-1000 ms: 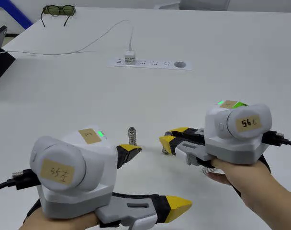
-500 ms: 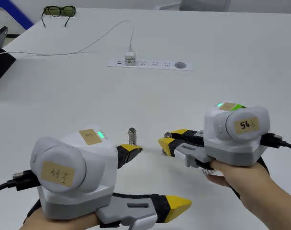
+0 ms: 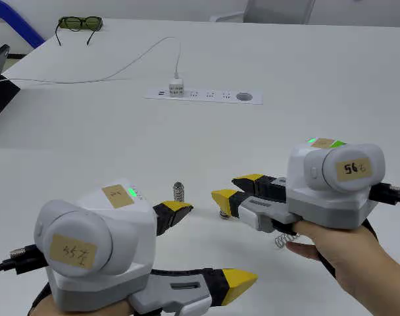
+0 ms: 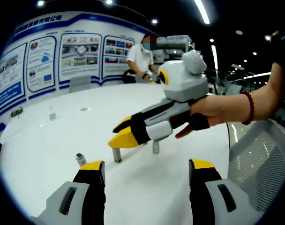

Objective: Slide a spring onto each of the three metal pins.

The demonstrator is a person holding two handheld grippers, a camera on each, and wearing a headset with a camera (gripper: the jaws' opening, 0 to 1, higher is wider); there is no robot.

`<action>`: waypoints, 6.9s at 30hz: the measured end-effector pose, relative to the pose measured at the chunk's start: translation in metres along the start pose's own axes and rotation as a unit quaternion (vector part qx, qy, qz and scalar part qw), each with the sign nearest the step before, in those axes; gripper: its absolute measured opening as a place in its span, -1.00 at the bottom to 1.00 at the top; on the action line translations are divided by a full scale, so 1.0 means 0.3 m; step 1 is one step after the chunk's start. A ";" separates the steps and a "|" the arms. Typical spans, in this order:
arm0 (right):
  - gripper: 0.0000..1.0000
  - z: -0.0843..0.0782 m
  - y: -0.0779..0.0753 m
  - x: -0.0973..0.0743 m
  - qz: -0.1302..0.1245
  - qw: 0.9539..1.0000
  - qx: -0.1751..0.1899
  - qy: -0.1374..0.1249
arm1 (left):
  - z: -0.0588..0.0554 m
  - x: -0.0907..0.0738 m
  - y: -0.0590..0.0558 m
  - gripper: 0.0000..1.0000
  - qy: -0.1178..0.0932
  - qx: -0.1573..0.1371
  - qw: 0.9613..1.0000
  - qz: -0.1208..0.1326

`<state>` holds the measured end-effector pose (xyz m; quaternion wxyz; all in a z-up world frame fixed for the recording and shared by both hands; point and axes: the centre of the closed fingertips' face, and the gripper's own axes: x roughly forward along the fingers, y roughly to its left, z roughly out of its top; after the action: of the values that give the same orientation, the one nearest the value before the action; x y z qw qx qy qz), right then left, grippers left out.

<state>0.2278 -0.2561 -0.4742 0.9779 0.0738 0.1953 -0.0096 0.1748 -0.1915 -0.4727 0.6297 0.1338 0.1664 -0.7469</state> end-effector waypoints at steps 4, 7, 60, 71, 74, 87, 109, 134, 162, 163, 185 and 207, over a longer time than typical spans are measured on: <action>-0.37 0.014 -0.006 -0.028 -0.003 1.000 -0.001 -0.001 | 0.011 -0.001 0.000 0.47 -0.005 0.004 1.000 0.003; -0.32 0.025 -0.012 -0.056 -0.006 1.000 0.002 -0.002 | 0.017 0.000 -0.002 0.45 -0.006 0.007 1.000 0.004; 0.01 -0.088 -0.044 -0.437 -0.034 0.999 -0.015 0.004 | -0.002 0.248 -0.088 -0.17 0.024 0.031 0.999 -0.031; 0.01 -0.112 -0.040 -0.460 -0.033 0.999 -0.016 0.009 | -0.025 0.312 -0.088 -0.35 0.032 0.034 0.999 -0.028; 0.03 -0.117 -0.039 -0.464 -0.033 0.999 -0.017 0.010 | -0.028 0.329 -0.081 -0.40 0.031 0.026 0.999 -0.026; 0.05 -0.145 -0.044 -0.475 -0.043 0.999 0.003 0.008 | -0.057 0.369 -0.078 -0.53 0.050 0.023 0.998 -0.036; 0.00 -0.179 -0.075 -0.476 -0.054 0.997 0.050 0.014 | -0.072 0.394 -0.075 -0.77 0.068 0.039 0.996 -0.044; -0.06 -0.084 -0.084 -0.498 -0.058 0.994 0.086 -0.030 | 0.082 0.238 -0.124 -0.80 -0.004 0.072 0.995 -0.071; -0.37 0.021 0.027 -0.438 0.034 0.977 0.192 -0.088 | 0.176 0.092 -0.180 -0.79 -0.082 0.055 0.990 -0.104; -0.38 0.022 0.030 -0.435 0.037 0.976 0.196 -0.089 | 0.179 0.086 -0.186 -0.79 -0.086 0.050 0.989 -0.110; -0.71 0.046 0.100 -0.426 0.091 0.968 0.211 -0.097 | 0.183 0.039 -0.222 -0.79 -0.100 0.033 0.984 -0.142; -0.77 0.071 0.094 -0.405 0.067 0.986 0.127 -0.084 | 0.129 0.045 -0.192 -0.54 -0.059 0.028 0.992 -0.111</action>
<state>0.1249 -0.2326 -0.4043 0.9720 0.2090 0.1047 0.0255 0.1161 -0.2112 -0.4384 0.5474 0.0876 0.1220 -0.8233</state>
